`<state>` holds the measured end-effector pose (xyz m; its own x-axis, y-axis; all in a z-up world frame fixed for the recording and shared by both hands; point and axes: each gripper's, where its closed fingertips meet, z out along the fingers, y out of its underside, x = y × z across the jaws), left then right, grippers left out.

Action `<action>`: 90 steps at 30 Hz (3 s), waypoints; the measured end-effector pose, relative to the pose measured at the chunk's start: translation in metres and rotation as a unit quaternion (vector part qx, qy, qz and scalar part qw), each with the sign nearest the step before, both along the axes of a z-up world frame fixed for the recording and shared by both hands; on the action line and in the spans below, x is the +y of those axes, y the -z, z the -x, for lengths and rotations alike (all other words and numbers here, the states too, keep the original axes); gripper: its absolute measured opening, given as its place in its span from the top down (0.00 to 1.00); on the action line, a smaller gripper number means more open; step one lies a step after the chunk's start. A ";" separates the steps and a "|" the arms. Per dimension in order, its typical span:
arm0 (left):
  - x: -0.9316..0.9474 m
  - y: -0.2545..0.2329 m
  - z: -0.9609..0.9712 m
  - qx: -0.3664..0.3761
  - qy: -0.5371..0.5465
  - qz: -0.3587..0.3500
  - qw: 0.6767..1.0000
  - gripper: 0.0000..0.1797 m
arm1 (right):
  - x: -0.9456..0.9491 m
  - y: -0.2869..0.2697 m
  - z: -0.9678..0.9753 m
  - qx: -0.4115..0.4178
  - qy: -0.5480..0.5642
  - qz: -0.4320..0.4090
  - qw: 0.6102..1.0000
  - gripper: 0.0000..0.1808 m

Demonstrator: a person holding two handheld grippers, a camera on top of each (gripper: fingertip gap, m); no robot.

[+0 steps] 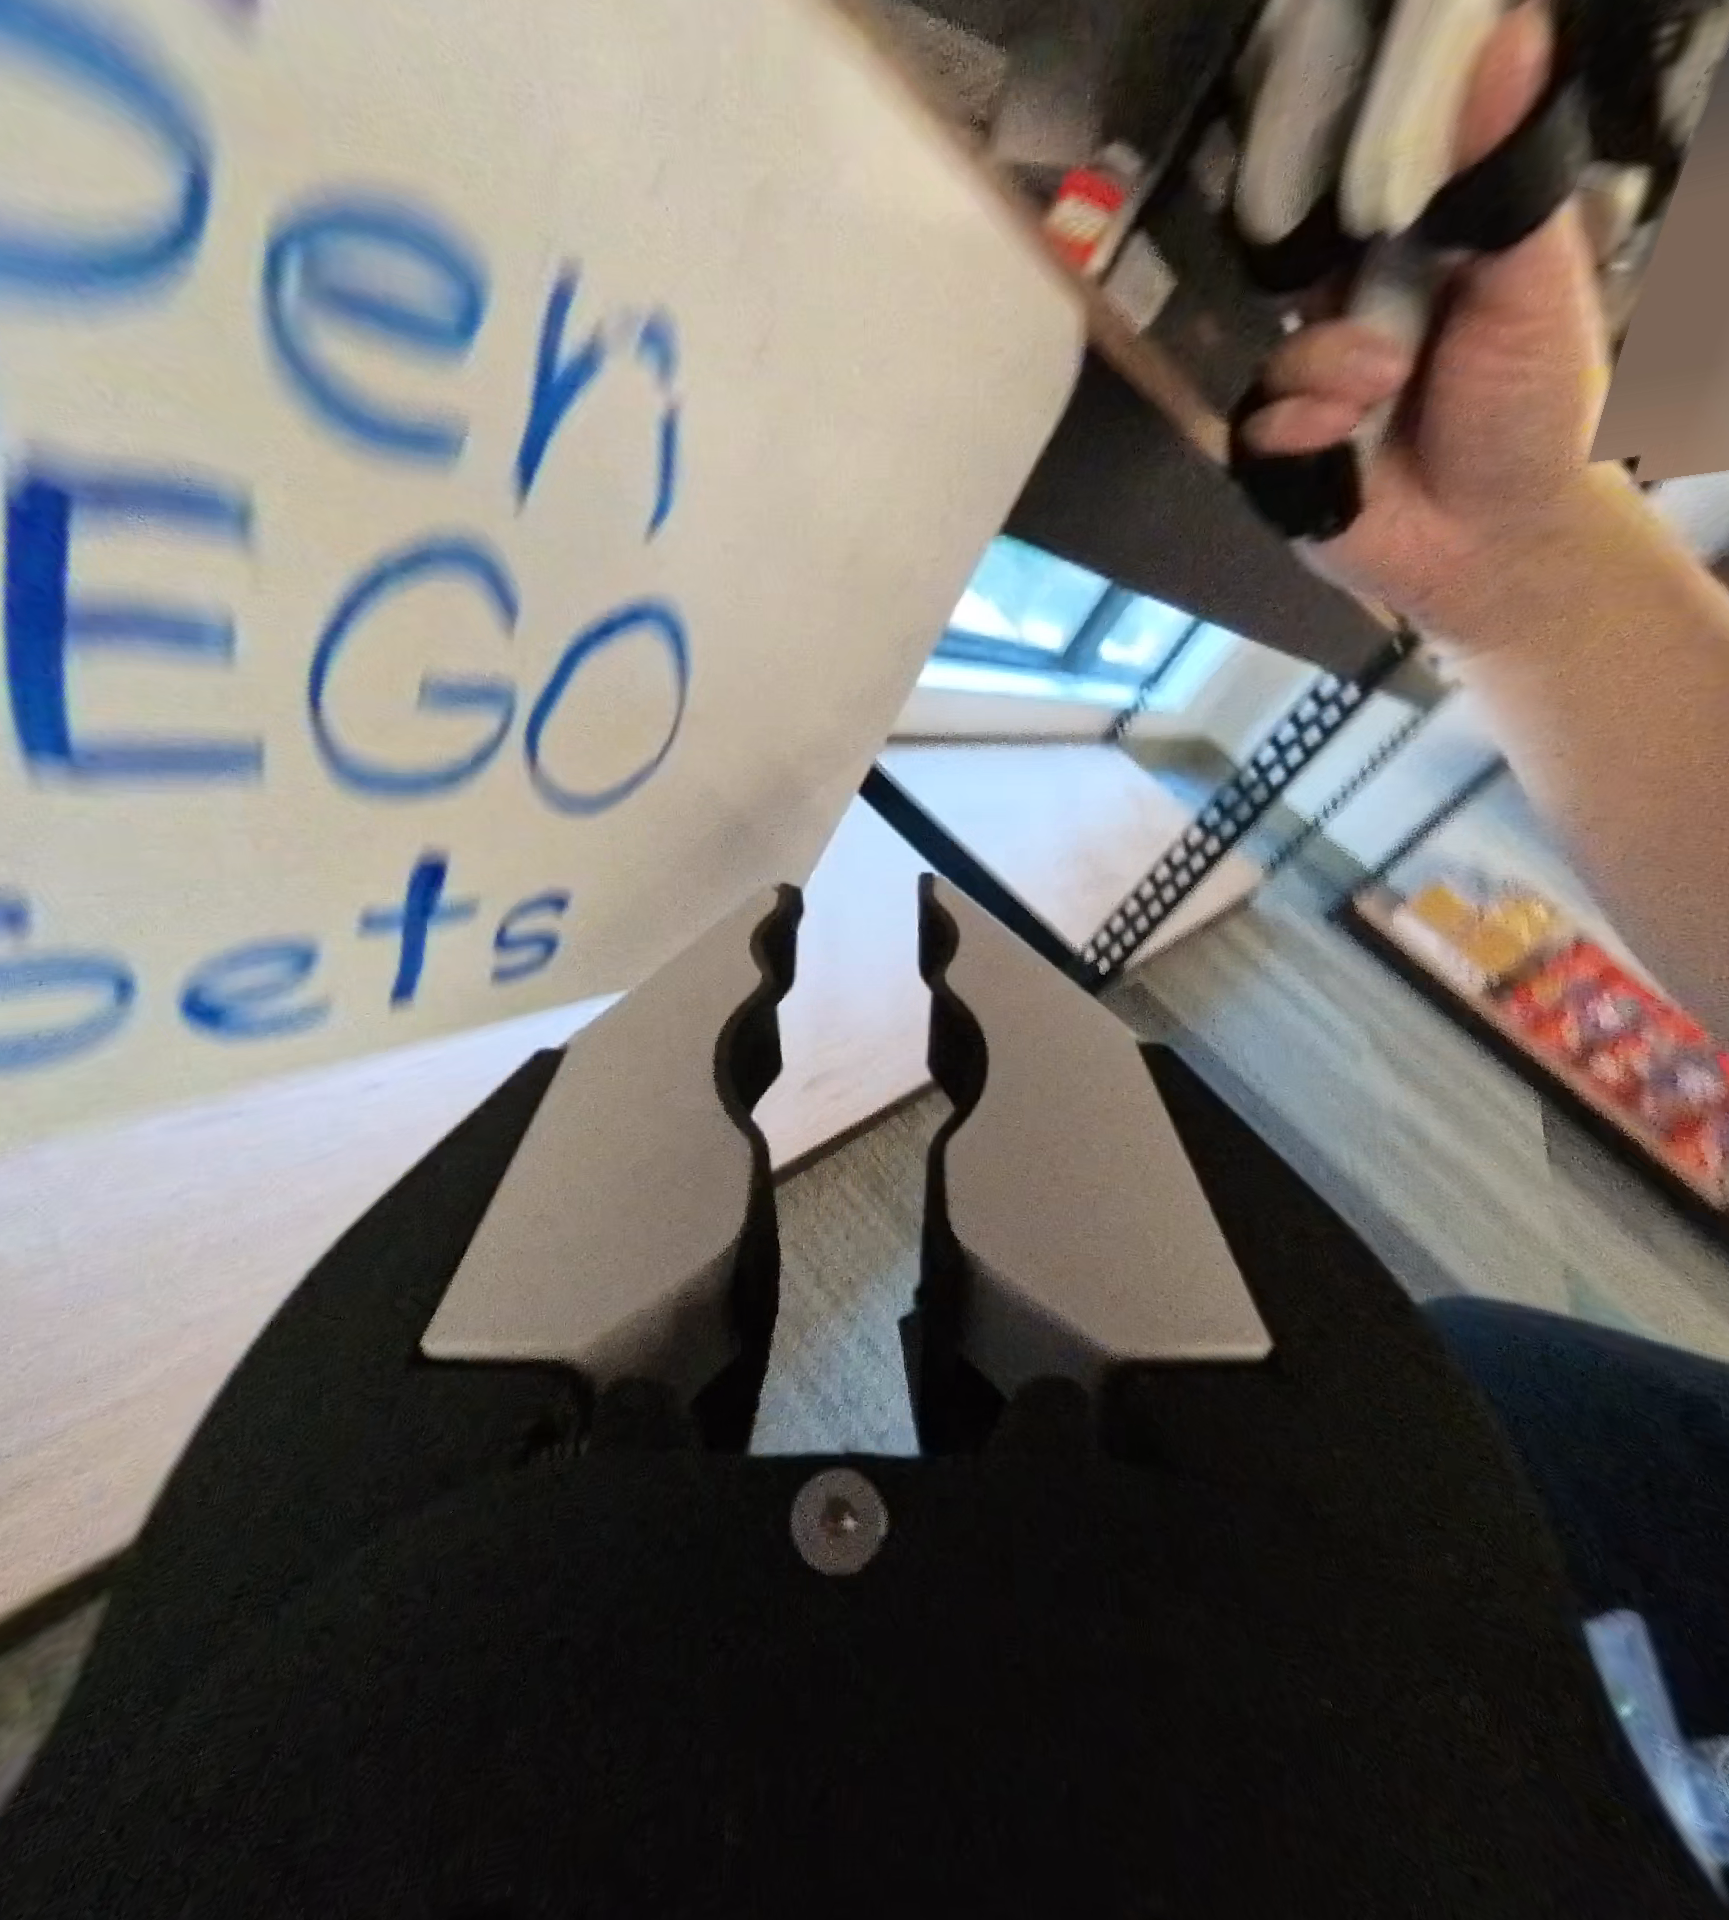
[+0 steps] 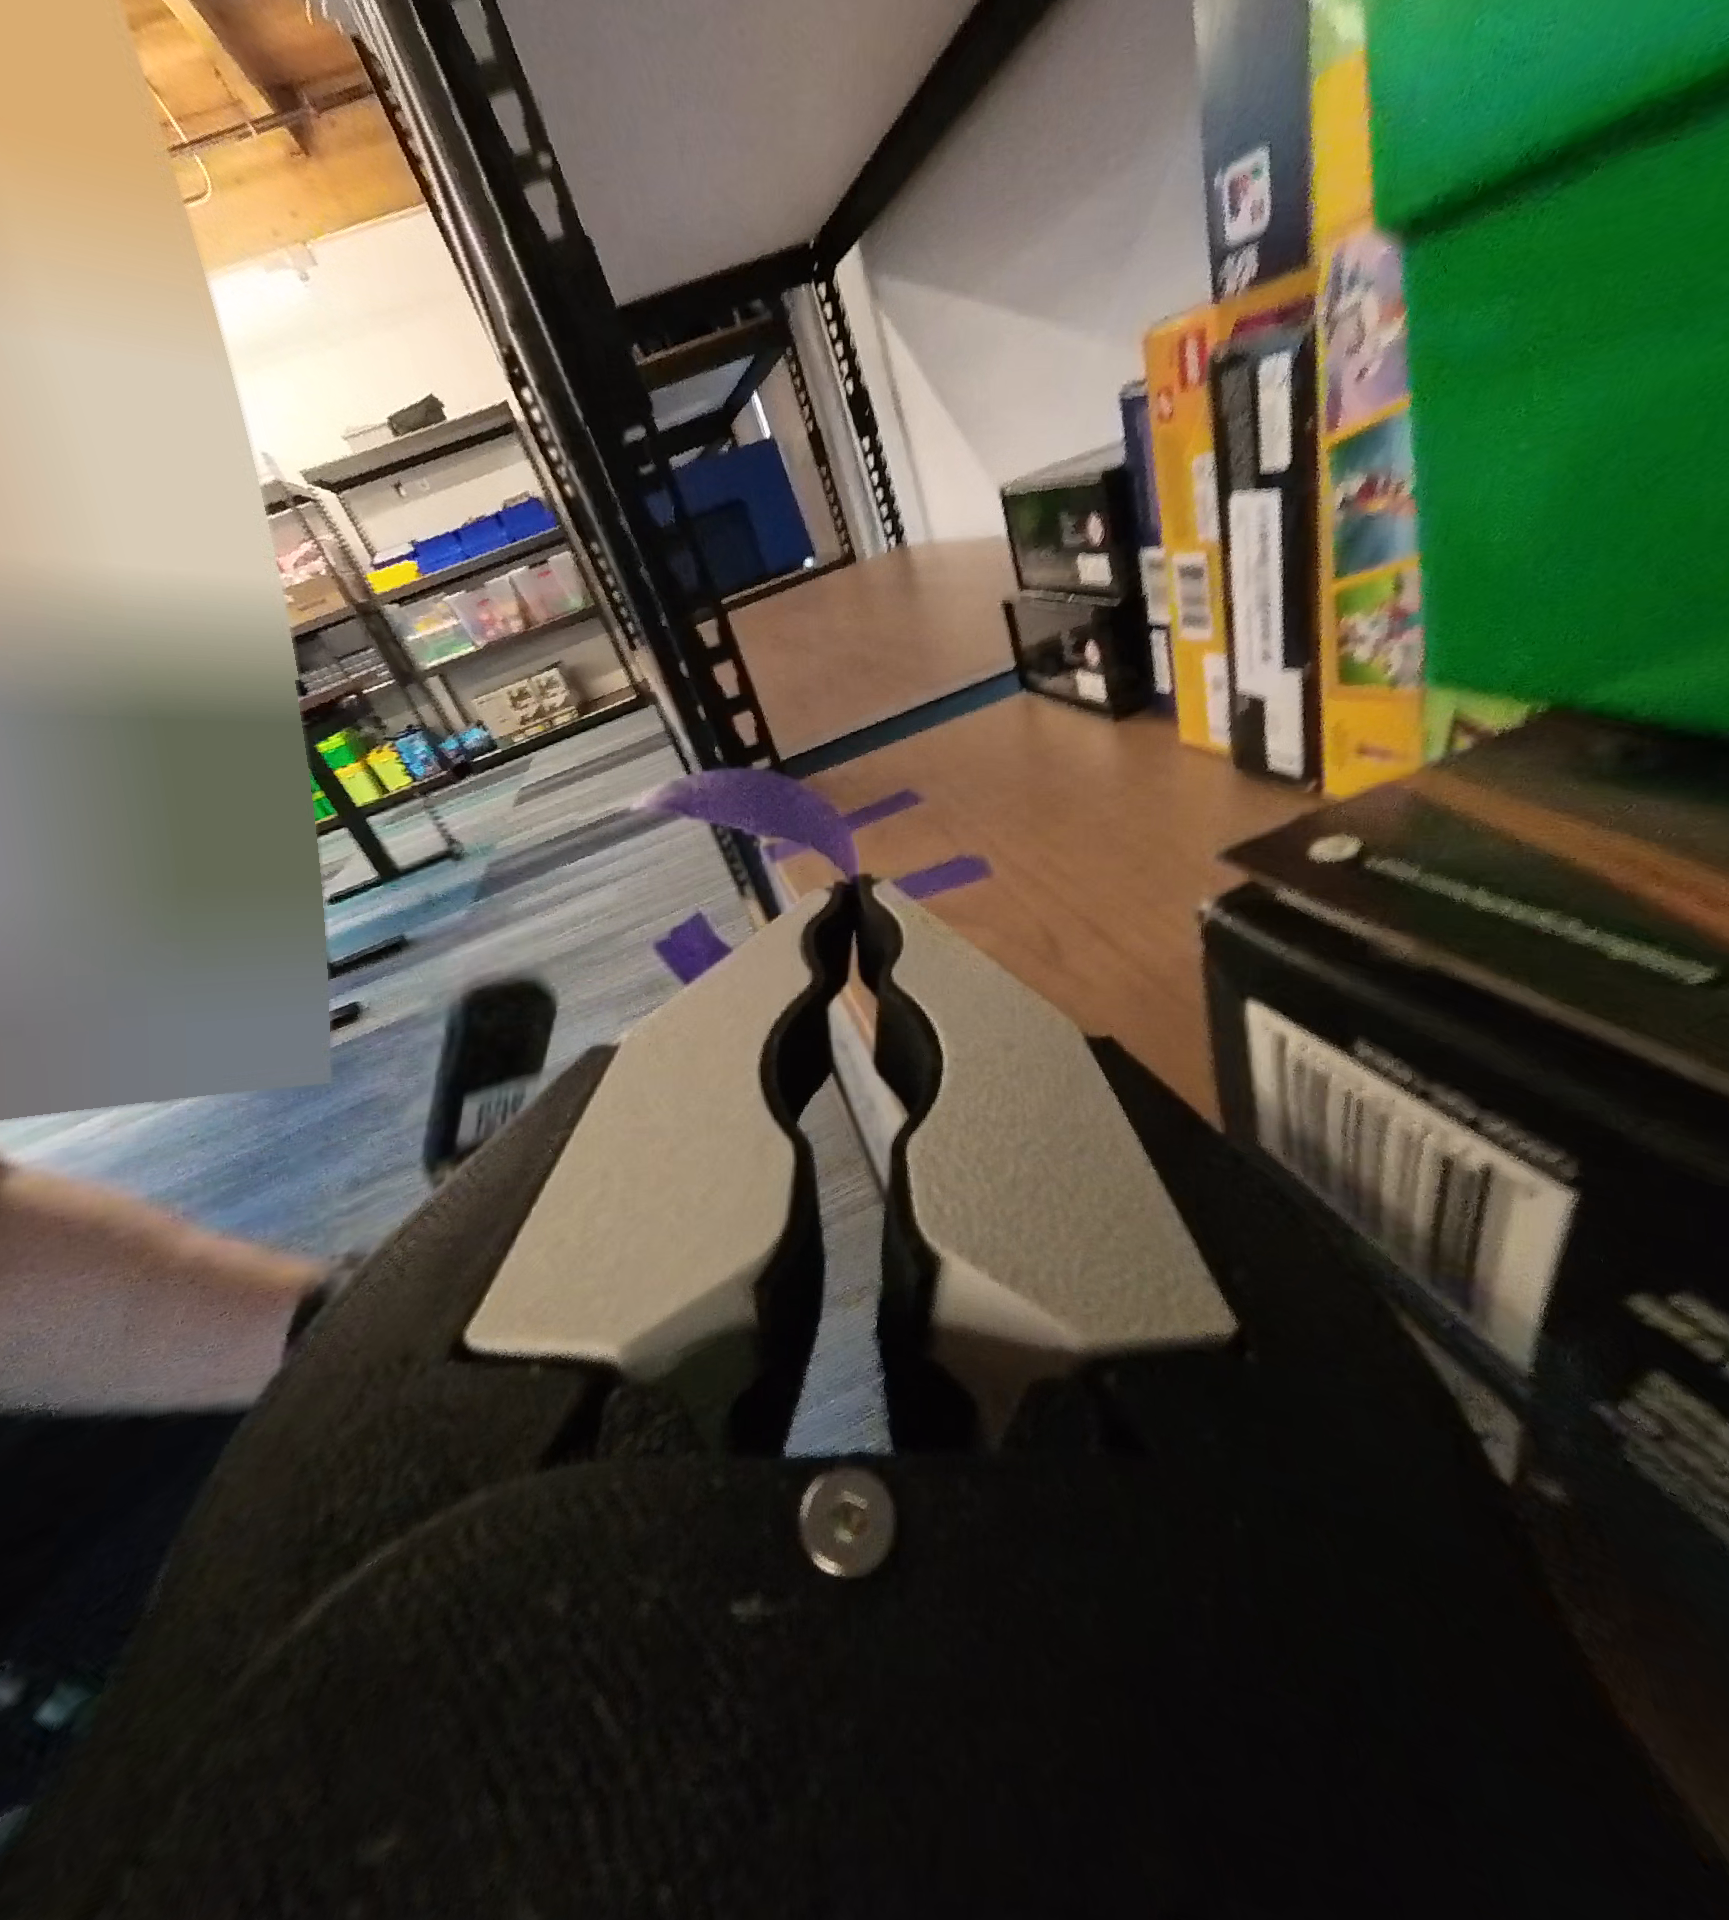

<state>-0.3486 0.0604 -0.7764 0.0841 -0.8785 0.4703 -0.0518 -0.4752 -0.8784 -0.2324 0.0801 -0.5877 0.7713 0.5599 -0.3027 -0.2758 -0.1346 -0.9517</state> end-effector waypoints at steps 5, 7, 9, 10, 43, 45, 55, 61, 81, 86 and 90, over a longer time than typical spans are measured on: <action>0.011 0.090 0.003 -0.025 -0.114 0.010 0.993 0.87 | 0.005 0.000 0.000 -0.042 0.008 -0.053 0.998 1.00; 0.027 0.103 0.000 -0.111 -0.160 0.066 0.979 0.78 | 0.006 0.007 0.000 -0.066 0.014 -0.070 0.995 1.00; 0.040 0.106 -0.007 -0.230 -0.169 0.114 0.952 0.69 | 0.002 0.016 0.005 -0.086 -0.006 -0.076 0.993 1.00; 0.042 0.113 -0.016 -0.259 -0.159 0.115 0.946 0.68 | 0.000 0.016 0.005 -0.086 -0.005 -0.087 0.992 1.00; 0.023 0.090 -0.078 -0.288 -0.098 0.084 0.949 0.51 | 0.012 0.051 0.025 -0.292 0.027 -0.074 0.953 1.00; 0.023 0.090 -0.079 -0.287 -0.098 0.084 0.949 0.51 | 0.014 0.055 0.030 -0.311 0.017 -0.070 0.948 1.00; 0.029 0.092 -0.076 -0.302 -0.094 0.098 0.944 0.53 | 0.013 0.068 0.043 -0.357 0.003 -0.110 0.927 1.00; 0.019 0.108 -0.081 -0.270 -0.076 0.097 0.955 0.57 | 0.011 0.059 0.041 -0.330 0.009 -0.129 0.935 1.00; -0.015 -0.119 -0.034 -0.293 0.120 0.233 0.919 0.73 | -0.049 0.043 0.060 -0.147 -0.067 -0.256 0.953 1.00; -0.026 -0.112 -0.046 -0.251 0.169 0.227 0.926 0.74 | -0.056 0.054 0.067 -0.164 -0.090 -0.261 0.947 1.00; -0.029 -0.106 -0.049 -0.245 0.183 0.206 0.930 0.80 | -0.056 0.058 0.068 -0.145 -0.101 -0.256 0.950 1.00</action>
<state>-0.2994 0.0310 -0.6703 -0.4967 -0.5428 0.6772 0.0819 -0.8061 -0.5861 -0.3000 0.0237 -0.6462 0.6421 0.7220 0.2577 -0.0105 0.3443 -0.9388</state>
